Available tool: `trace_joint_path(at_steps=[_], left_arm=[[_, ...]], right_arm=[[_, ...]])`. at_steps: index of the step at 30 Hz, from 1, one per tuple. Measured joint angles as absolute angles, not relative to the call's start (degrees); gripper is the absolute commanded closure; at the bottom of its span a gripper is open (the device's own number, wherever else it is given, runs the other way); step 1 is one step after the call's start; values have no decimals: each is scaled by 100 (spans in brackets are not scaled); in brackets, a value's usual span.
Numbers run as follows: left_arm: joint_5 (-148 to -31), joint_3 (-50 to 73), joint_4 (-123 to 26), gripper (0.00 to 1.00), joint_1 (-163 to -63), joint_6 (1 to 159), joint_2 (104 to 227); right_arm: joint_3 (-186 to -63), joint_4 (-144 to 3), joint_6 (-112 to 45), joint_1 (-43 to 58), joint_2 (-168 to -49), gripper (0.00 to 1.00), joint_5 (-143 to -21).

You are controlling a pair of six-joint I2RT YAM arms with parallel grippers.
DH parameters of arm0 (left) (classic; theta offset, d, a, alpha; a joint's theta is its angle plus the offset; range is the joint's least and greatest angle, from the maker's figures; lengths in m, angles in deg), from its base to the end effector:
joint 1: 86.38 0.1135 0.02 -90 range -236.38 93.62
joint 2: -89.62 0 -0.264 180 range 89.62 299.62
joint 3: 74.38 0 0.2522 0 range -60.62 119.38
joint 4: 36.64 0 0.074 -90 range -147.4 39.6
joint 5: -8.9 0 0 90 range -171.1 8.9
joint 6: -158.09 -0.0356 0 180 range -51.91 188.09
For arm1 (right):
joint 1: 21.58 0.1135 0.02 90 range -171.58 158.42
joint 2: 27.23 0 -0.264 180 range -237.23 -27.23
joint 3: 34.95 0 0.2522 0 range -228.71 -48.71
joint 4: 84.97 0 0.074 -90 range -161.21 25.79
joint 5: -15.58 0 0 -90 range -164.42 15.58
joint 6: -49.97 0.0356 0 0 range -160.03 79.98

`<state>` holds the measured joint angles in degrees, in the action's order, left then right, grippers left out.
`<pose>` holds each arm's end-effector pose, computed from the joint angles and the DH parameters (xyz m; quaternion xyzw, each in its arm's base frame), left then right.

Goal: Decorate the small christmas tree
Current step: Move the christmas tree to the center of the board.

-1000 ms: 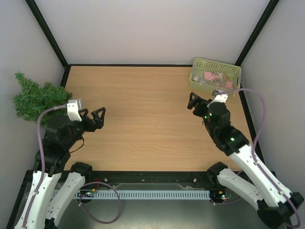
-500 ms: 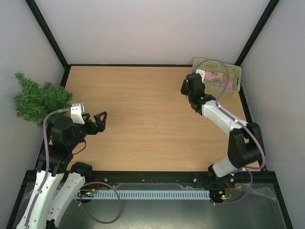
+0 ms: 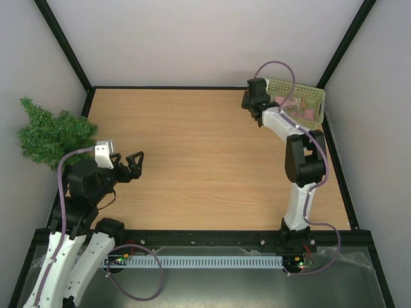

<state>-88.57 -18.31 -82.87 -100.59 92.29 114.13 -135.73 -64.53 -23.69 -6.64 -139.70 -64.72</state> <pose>0.0962 -0.0291 0.3273 -0.0291 0.7904 -0.2493 0.5588 0.4462 0.1129 0.2483 0.0516 0.8715 0.0587 0.4842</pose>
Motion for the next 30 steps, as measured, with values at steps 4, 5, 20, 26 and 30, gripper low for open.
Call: trace_joint_path(at_steps=[4, 5, 20, 26, 30], left_arm=[[-8855, -1833, -8287, 1, -10059, 9229, 11402], [-8855, -1833, -8287, 1, -10059, 9231, 11394], [-8830, -1849, -8289, 1, -10059, 9253, 11431], [-8828, -1857, -8287, 1, -10059, 9253, 11448], [-8826, -1857, -8287, 1, -10059, 9253, 11457]], right_arm=[[-13875, -6228, -2445, -723, -14339, 36, -6483], [-13920, -6186, -2463, -736, -14411, 35, -6483], [-14404, -5485, -2707, -850, -14960, 35, -6855], [-14133, -5404, -2812, -868, -14728, 35, -7224], [-13680, -5356, -2834, -865, -14372, 35, -7303]])
